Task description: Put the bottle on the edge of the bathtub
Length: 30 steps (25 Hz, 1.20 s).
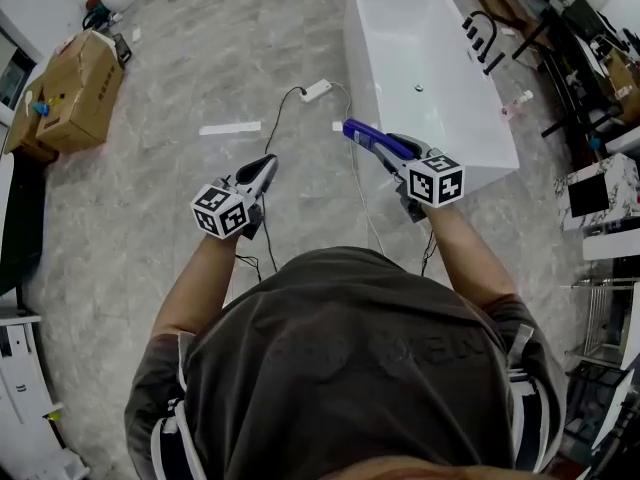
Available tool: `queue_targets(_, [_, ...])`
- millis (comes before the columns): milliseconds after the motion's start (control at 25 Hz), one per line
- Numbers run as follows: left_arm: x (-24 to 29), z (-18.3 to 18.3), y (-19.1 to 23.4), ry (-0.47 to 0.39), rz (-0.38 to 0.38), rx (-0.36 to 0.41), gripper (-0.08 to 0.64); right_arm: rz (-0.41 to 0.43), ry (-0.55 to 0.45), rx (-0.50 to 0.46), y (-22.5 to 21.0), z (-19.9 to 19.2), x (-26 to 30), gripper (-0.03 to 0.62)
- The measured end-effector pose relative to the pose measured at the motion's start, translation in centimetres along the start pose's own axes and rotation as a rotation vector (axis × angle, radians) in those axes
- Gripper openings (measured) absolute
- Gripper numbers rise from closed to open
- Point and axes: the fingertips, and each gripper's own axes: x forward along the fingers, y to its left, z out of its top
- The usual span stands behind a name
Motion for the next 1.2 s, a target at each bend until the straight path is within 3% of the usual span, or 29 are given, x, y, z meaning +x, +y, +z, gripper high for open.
queue_targets(280, [3.3, -0.4, 1.5, 0.002, -0.066, 0.007, 0.011, -0.042, 0.027, -0.037, -1.9, 0.9, -1.0, 0.133])
queue_targets(520, [10.7, -2.3, -2.6, 0.022, -0.089, 0.038, 0.011, -0.04, -0.007, -0.05, -9.2, 0.9, -4.7, 0.133])
queue_targets(760, [26.0, -7.8, -12.4, -0.002, -0.051, 0.027, 0.011, 0.012, 0.018, -0.093, -24.7, -5.4, -13.0, 0.133])
queue_targets(960, [43.2, -11.9, -23.9, -0.027, 0.019, -0.105, 0.011, 0.029, 0.084, -0.14, -41.9, -9.7, -24.6, 0.133])
queue_targets(1080, [50.8, -13.2, -30.8, 0.038, 0.035, -0.091, 0.011, 0.03, 0.136, -0.137, -49.4, -11.5, -30.9, 0.133])
queue_targets(1200, [55.4, -13.6, -36.3, 0.069, -0.009, -0.105, 0.011, 0.03, 0.167, -0.097, -54.3, -13.4, -34.8, 0.133])
